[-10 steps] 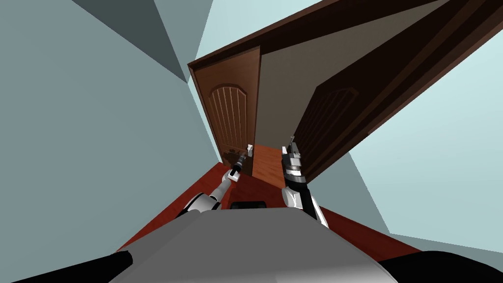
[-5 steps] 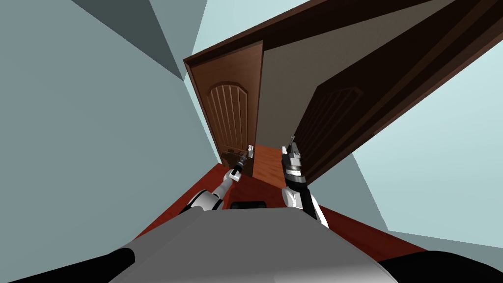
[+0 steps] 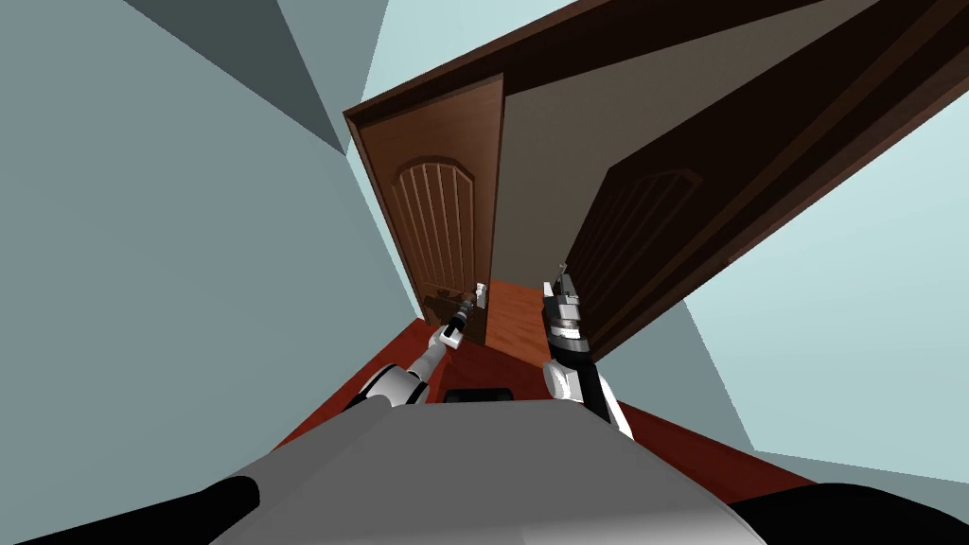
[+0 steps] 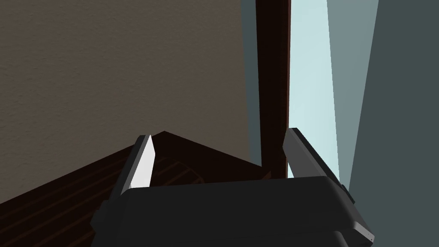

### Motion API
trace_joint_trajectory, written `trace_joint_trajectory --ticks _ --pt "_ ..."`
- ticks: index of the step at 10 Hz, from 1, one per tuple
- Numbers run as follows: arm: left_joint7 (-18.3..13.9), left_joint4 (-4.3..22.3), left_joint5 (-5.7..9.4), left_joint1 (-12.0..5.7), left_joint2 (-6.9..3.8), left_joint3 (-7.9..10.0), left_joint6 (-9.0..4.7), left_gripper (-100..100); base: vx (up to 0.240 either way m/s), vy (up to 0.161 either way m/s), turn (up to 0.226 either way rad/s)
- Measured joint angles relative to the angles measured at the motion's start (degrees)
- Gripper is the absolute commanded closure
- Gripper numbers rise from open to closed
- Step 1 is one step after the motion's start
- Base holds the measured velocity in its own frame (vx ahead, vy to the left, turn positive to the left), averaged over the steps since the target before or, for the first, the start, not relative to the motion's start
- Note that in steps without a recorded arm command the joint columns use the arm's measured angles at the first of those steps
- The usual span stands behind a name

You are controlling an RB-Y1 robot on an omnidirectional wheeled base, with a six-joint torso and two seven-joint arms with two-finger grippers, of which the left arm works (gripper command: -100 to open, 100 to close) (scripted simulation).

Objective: Push the door open

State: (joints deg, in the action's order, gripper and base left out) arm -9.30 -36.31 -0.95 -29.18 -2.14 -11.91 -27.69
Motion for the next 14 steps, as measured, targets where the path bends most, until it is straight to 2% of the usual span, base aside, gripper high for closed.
trace_joint_trajectory --ticks 1,3,5,6,11,14 --pt "0.1 0.9 0.08 -0.33 -0.15 0.21 -0.48 -100 0.220 -0.086 -0.027" --pt "0.3 1.0 0.15 -0.34 -0.13 0.49 -0.63 -100 0.194 -0.074 -0.018" --pt "0.4 1.0 0.22 -0.25 0.50 0.72 -0.61 -100 0.129 -0.052 -0.018" --pt "0.4 1.0 0.22 -0.27 0.55 0.73 -0.62 100 -0.009 0.005 0.007" --pt "0.4 0.8 0.23 -0.61 0.48 0.78 -0.62 100 -0.006 0.005 -0.006" --pt "0.5 1.1 0.37 0.04 -0.01 1.11 -0.38 100 0.136 -0.104 0.036"
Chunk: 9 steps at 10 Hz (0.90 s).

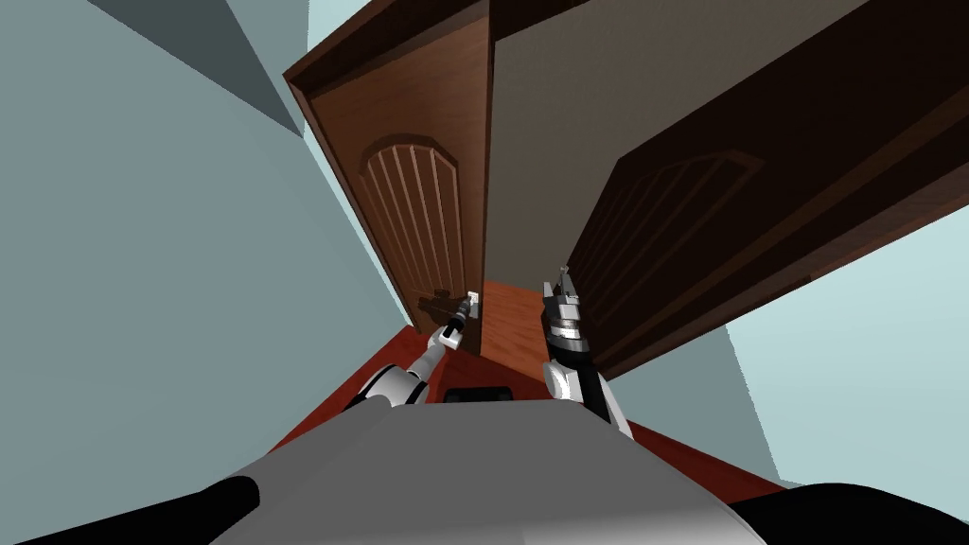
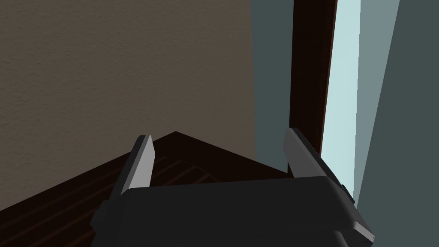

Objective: Push the door open

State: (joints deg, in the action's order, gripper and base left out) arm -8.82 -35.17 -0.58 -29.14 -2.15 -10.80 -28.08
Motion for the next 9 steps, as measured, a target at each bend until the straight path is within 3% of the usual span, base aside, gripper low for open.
trace_joint_trajectory --ticks 2,3,6,9 --pt "0.5 0.6 0.31 -0.20 -0.25 0.96 0.01 100 0.167 -0.114 0.039" --pt "0.8 2.4 0.58 -1.37 -0.29 1.68 -0.74 100 0.133 -0.079 0.009" --pt "1.2 0.2 0.83 -0.38 -1.07 2.64 0.01 100 0.165 -0.128 0.063" --pt "2.1 2.5 1.55 -1.35 -2.09 4.83 -1.15 100 0.111 -0.089 0.056"
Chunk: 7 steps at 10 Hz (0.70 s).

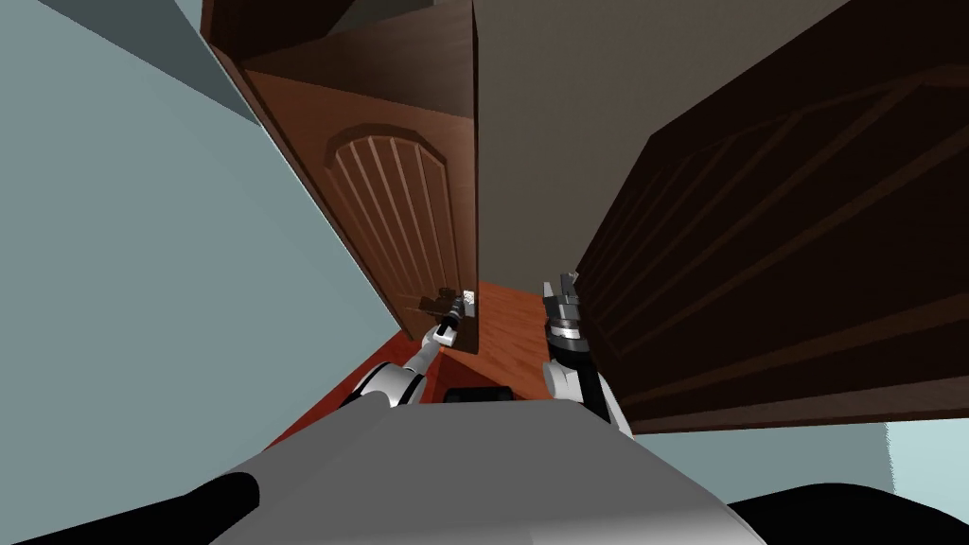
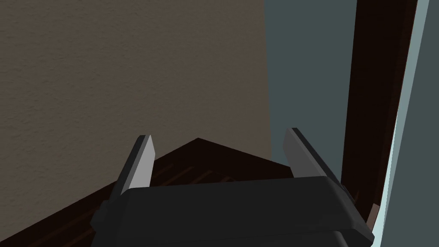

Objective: Push the door open

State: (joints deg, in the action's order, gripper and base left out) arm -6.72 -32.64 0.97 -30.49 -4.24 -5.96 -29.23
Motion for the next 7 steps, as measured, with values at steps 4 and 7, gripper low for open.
trace_joint_trajectory --ticks 4,7 --pt "-0.1 -0.6 0.17 0.11 -0.32 0.23 0.24 -100 -0.171 -0.021 0.036" --pt "-0.2 -0.9 0.30 0.34 0.13 0.28 0.48 -100 -0.221 -0.045 0.044"
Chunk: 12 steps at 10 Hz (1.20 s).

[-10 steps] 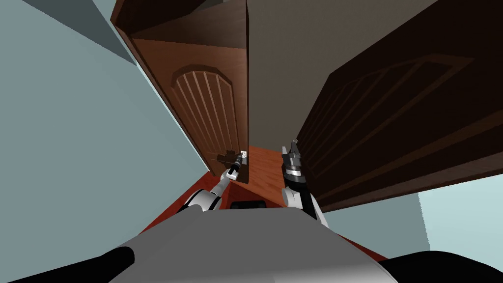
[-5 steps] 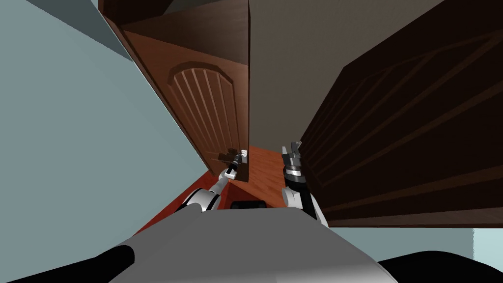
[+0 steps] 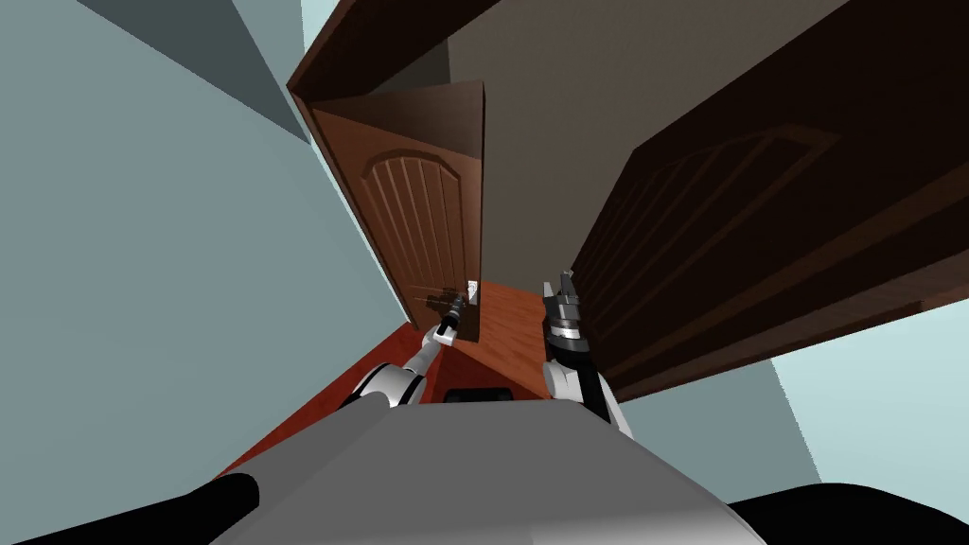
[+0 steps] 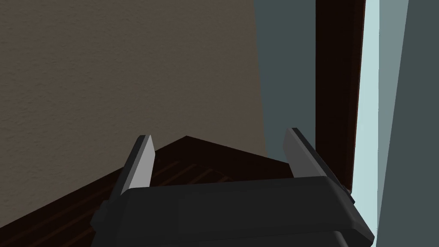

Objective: Push the door open

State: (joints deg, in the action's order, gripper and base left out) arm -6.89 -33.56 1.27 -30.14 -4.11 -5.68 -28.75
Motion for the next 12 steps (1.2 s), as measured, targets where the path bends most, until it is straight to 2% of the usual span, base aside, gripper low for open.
trace_joint_trajectory --ticks 2,7,10,11,12 --pt "-0.1 0.0 0.05 0.05 0.26 0.01 0.06 -100 0.015 -0.024 -0.013" --pt "0.3 0.1 0.16 0.25 -0.22 0.48 -0.58 -100 0.191 -0.049 -0.020" --pt "0.6 0.2 0.24 0.49 -0.09 0.85 -1.19 -100 0.159 -0.046 -0.016" --pt "0.7 0.2 0.24 0.48 -0.08 0.86 -1.22 100 -0.013 0.003 0.003" --pt "0.7 0.2 0.24 0.43 -0.08 0.86 -1.23 100 -0.029 0.011 -0.007"
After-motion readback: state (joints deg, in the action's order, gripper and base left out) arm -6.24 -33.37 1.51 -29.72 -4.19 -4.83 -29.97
